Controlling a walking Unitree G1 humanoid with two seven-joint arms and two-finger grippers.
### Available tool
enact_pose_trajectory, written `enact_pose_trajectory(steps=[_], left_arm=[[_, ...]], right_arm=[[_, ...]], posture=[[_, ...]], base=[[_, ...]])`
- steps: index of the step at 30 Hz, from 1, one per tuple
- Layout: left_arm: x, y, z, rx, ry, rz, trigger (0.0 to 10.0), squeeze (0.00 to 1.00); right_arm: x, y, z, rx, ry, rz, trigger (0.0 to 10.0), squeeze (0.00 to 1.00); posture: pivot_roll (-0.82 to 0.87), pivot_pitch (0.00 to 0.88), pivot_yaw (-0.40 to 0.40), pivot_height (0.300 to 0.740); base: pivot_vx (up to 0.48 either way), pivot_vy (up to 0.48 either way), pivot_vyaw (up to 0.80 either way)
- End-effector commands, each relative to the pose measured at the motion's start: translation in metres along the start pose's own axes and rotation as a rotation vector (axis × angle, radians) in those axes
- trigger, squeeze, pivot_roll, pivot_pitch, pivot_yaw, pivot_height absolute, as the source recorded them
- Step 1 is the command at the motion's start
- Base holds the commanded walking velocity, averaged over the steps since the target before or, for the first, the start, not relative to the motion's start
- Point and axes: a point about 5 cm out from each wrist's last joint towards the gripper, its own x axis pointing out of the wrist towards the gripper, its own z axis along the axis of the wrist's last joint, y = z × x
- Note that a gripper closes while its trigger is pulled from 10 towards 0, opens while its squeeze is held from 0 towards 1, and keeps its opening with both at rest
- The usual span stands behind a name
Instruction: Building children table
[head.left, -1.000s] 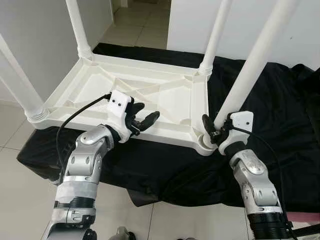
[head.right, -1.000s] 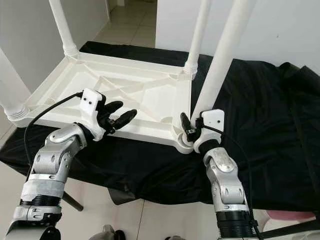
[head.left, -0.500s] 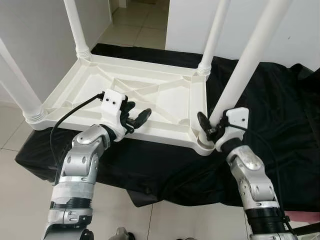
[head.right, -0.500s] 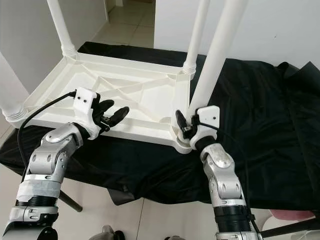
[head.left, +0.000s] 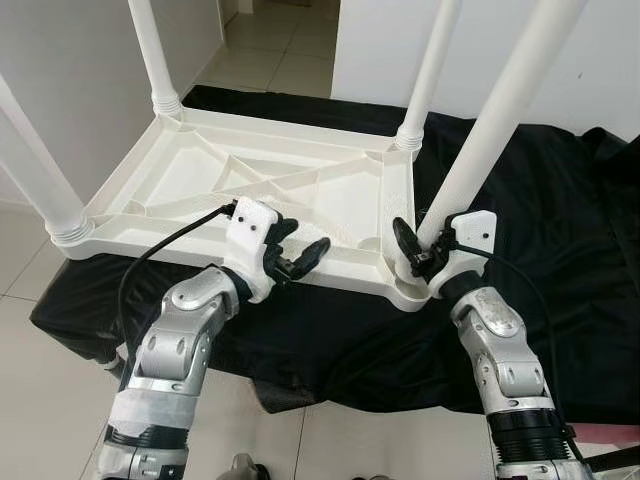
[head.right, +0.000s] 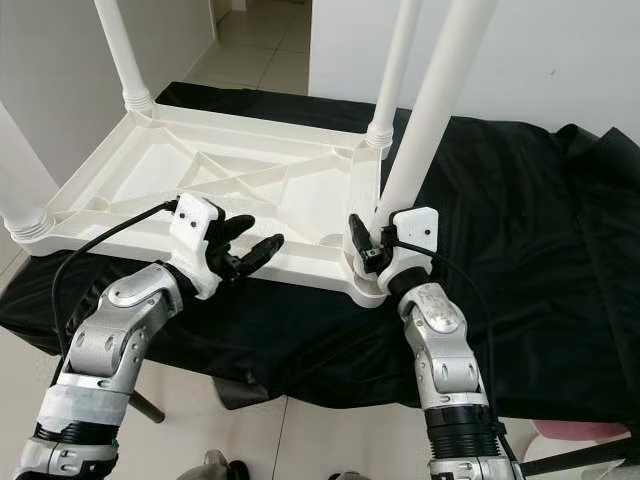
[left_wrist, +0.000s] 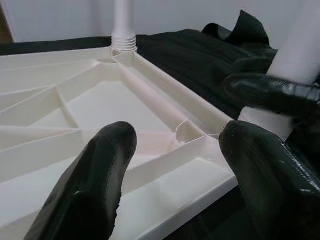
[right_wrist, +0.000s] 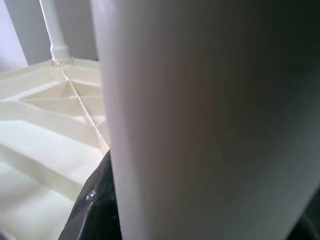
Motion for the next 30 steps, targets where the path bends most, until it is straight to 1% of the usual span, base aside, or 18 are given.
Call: enact_pose_trajectory(steps=[1,3,4,5,6,9,12,15,17,25,28,30], left_arm=[[-0.002,-0.010,-0.002,-0.001,0.011,-0.151,10.0,0.00],[-0.003,-0.020,-0.002,0.048,0.025,-0.213,10.0,0.00],[-0.003,-0.020,-0.002,0.048,0.025,-0.213,10.0,0.00],[-0.004,-0.024,-0.003,0.076,0.032,-0.231,10.0,0.00],[-0.004,-0.024,-0.003,0.076,0.032,-0.231,10.0,0.00],[-0.003,-0.025,-0.001,0.077,0.030,-0.221,10.0,0.00],[-0.004,-0.025,0.000,0.078,0.028,-0.215,10.0,0.00],[-0.005,-0.024,0.001,0.082,0.028,-0.206,10.0,0.00],[-0.006,-0.021,0.003,0.087,0.028,-0.189,10.0,0.00],[-0.008,-0.018,0.003,0.099,0.036,-0.173,10.0,0.00],[-0.009,-0.017,0.003,0.102,0.038,-0.170,10.0,0.00],[-0.009,-0.016,0.003,0.108,0.041,-0.170,10.0,0.00]], right_arm=[[0.000,-0.001,0.001,0.000,-0.010,0.001,10.0,0.00],[-0.004,0.002,-0.012,-0.092,0.048,0.078,10.0,0.00],[-0.004,0.002,-0.012,-0.092,0.048,0.078,10.0,0.00],[-0.008,0.004,-0.022,-0.156,0.091,0.128,10.0,0.00],[-0.008,0.004,-0.022,-0.156,0.091,0.128,10.0,0.00],[-0.012,0.002,-0.030,-0.208,0.121,0.148,10.0,0.00],[-0.014,0.002,-0.035,-0.230,0.138,0.156,10.0,0.00],[-0.015,0.002,-0.039,-0.236,0.150,0.166,10.0,0.00],[-0.020,0.002,-0.044,-0.240,0.161,0.184,10.0,0.00],[-0.028,-0.001,-0.048,-0.219,0.162,0.187,10.0,0.00],[-0.029,0.001,-0.049,-0.219,0.157,0.196,10.0,0.00],[-0.028,0.005,-0.048,-0.200,0.143,0.216,10.0,0.00]], posture=[[0.00,0.080,-0.022,0.740],[0.00,0.077,-0.026,0.740],[0.00,0.077,-0.026,0.740],[0.00,0.076,-0.027,0.740],[0.00,0.076,-0.027,0.740],[0.01,0.077,-0.029,0.740],[0.01,0.077,-0.030,0.740],[0.01,0.077,-0.030,0.740],[0.01,0.075,-0.034,0.740],[0.01,0.072,-0.034,0.740],[0.01,0.072,-0.032,0.740],[0.01,0.070,-0.029,0.740]], base=[[0.000,0.000,0.00],[0.000,0.000,0.00],[0.000,0.000,0.00],[0.000,0.000,0.00],[0.000,0.000,0.00],[0.000,0.000,0.00],[0.000,0.000,0.00],[0.000,0.000,0.00],[0.000,0.000,0.00],[0.000,0.000,0.00],[0.000,0.000,0.00],[0.000,0.000,0.00]])
